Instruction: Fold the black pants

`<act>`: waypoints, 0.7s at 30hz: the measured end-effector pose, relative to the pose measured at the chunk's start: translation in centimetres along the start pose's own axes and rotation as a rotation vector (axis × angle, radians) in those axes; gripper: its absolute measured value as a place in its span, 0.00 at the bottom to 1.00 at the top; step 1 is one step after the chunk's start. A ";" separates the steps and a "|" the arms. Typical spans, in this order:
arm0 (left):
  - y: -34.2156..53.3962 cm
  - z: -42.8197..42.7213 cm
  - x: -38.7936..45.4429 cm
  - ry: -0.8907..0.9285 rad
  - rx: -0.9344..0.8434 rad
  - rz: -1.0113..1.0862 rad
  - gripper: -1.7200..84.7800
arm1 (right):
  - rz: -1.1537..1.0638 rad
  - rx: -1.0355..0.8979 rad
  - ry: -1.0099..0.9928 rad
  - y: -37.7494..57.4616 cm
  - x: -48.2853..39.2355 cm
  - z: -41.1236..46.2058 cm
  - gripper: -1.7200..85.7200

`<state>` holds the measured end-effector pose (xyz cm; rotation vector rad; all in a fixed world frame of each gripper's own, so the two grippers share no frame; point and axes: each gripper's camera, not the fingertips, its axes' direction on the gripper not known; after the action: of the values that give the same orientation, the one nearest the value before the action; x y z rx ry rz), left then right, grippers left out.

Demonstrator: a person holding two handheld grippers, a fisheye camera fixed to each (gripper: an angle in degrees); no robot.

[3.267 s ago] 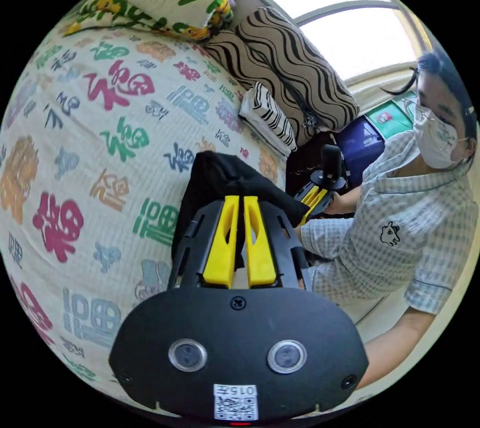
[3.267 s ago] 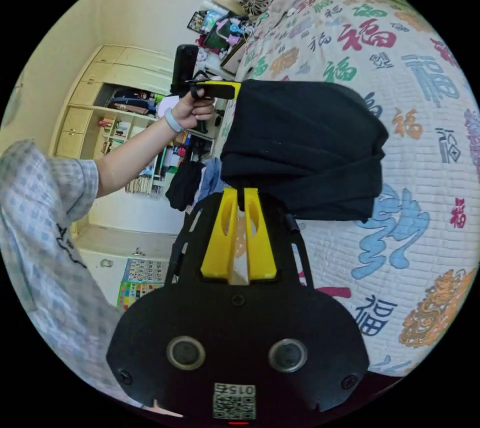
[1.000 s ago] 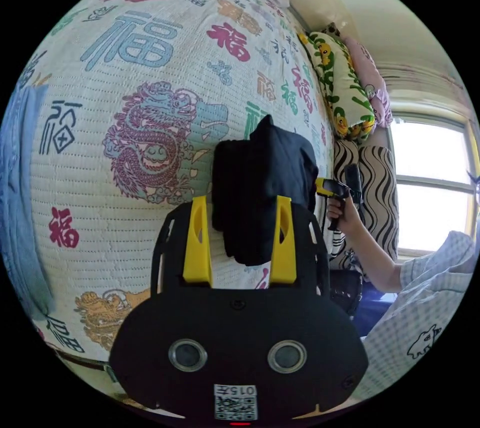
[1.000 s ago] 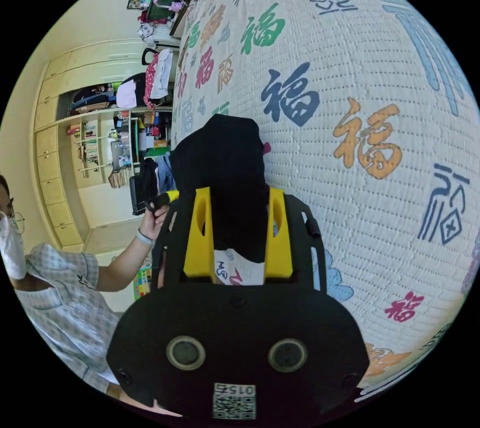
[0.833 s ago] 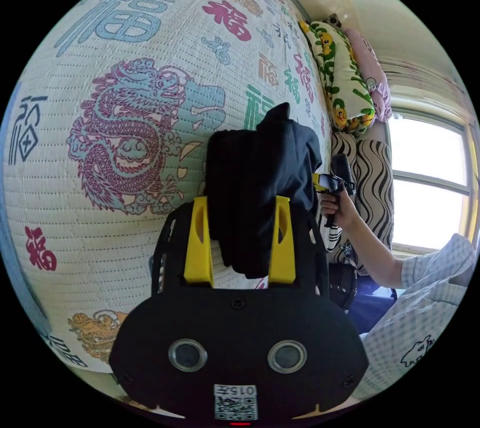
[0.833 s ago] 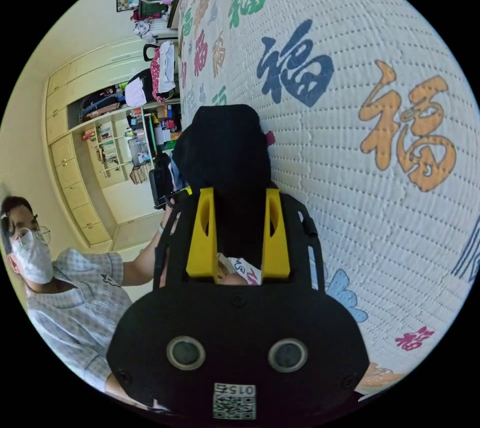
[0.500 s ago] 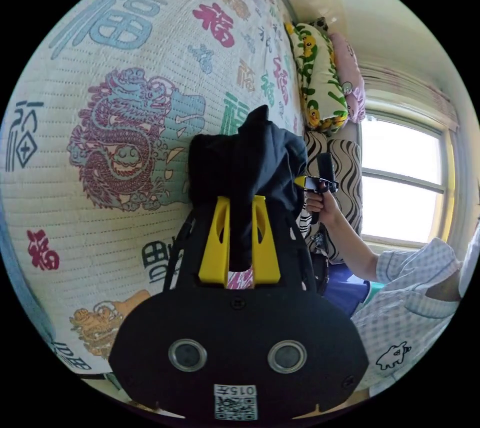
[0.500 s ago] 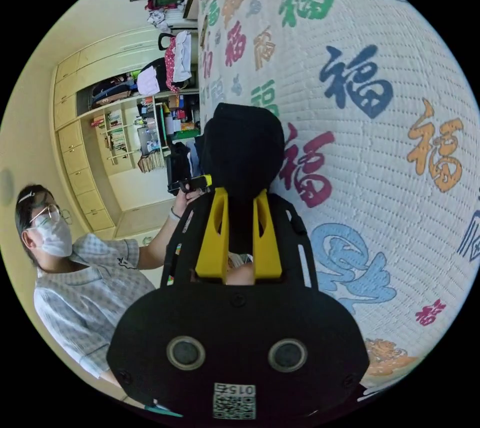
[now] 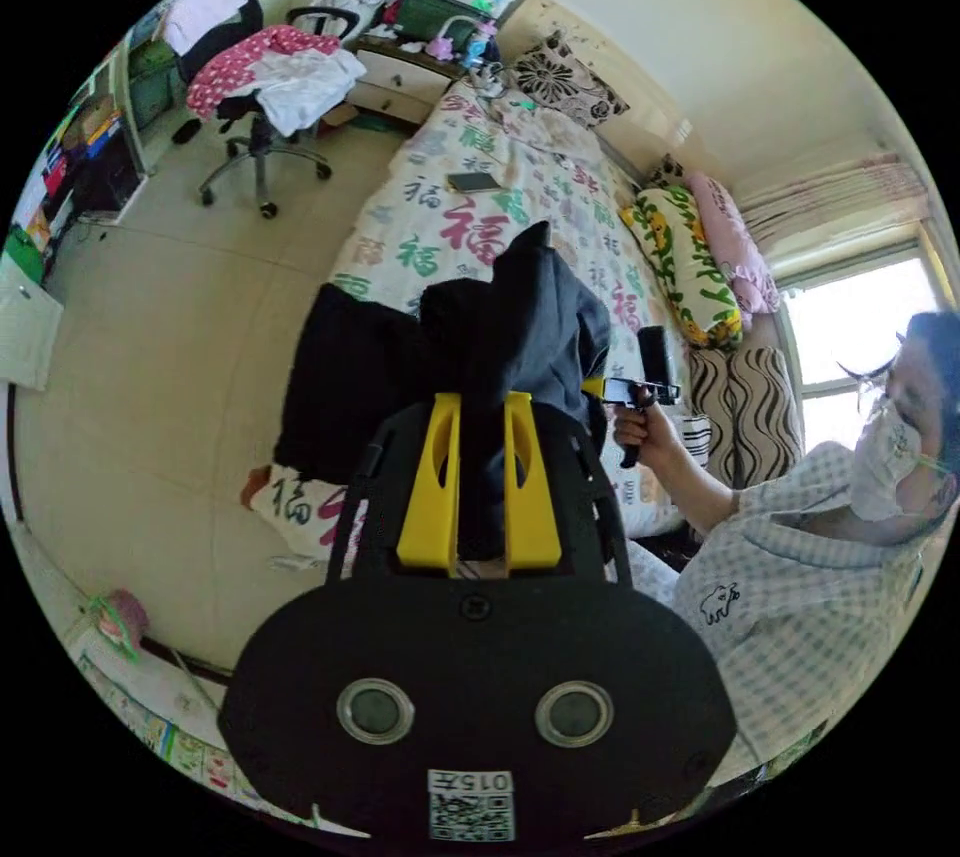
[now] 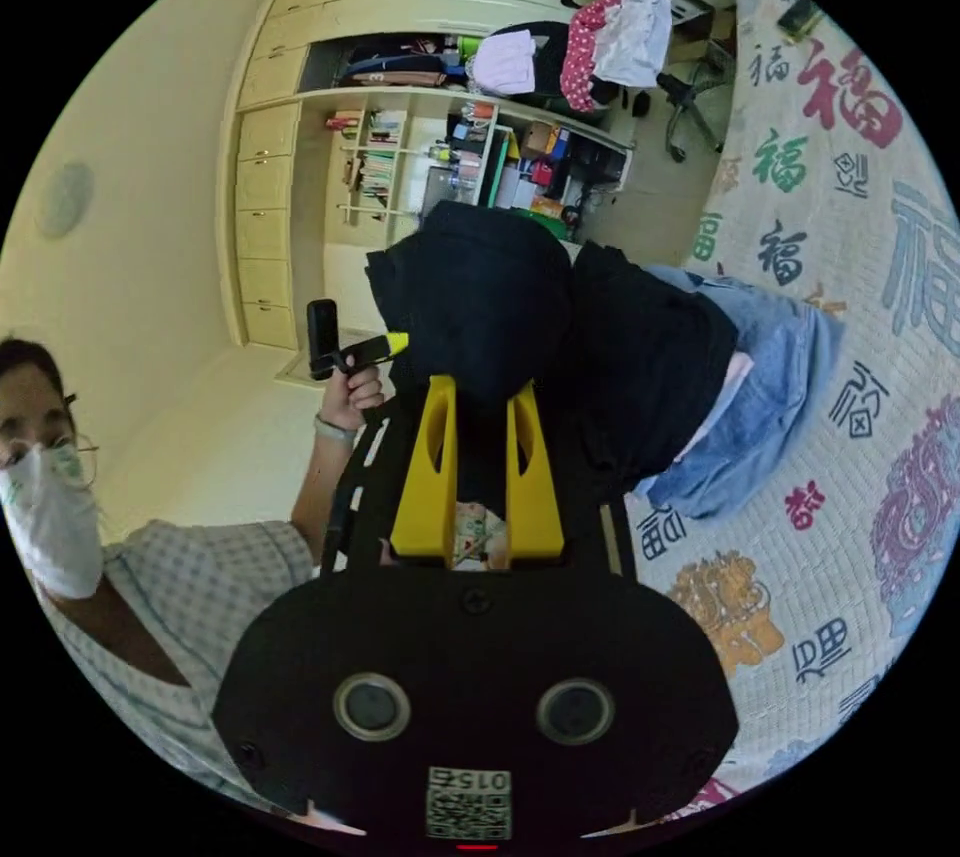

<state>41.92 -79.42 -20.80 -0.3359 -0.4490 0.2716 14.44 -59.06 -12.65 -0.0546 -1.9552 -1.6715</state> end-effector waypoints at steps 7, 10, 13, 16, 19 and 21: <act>4.0 5.5 -5.1 -0.252 -0.158 -0.141 0.10 | -0.087 -0.169 0.581 -2.7 0.1 12.9 0.11; 5.7 6.8 -2.7 -0.368 -0.129 -0.103 0.11 | -0.097 -0.162 0.630 -2.5 0.2 15.1 0.11; 6.9 7.6 -0.4 -0.432 -0.136 -0.148 0.13 | -0.065 -0.164 0.617 -2.6 0.9 16.4 0.11; 7.7 8.3 5.3 -0.655 -0.102 -0.009 0.15 | -0.055 -0.164 0.619 -2.7 1.2 16.8 0.13; 9.6 8.6 13.6 -1.035 0.057 0.201 0.15 | -0.086 -0.193 0.645 -3.0 0.7 17.5 0.14; 10.9 9.4 18.4 -1.232 0.156 0.325 0.15 | -0.104 -0.220 0.676 -3.3 0.4 17.9 0.14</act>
<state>51.46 -61.06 -9.97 -0.0454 -1.5795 0.8302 5.95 -43.45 -16.64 0.4752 -1.2844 -1.6742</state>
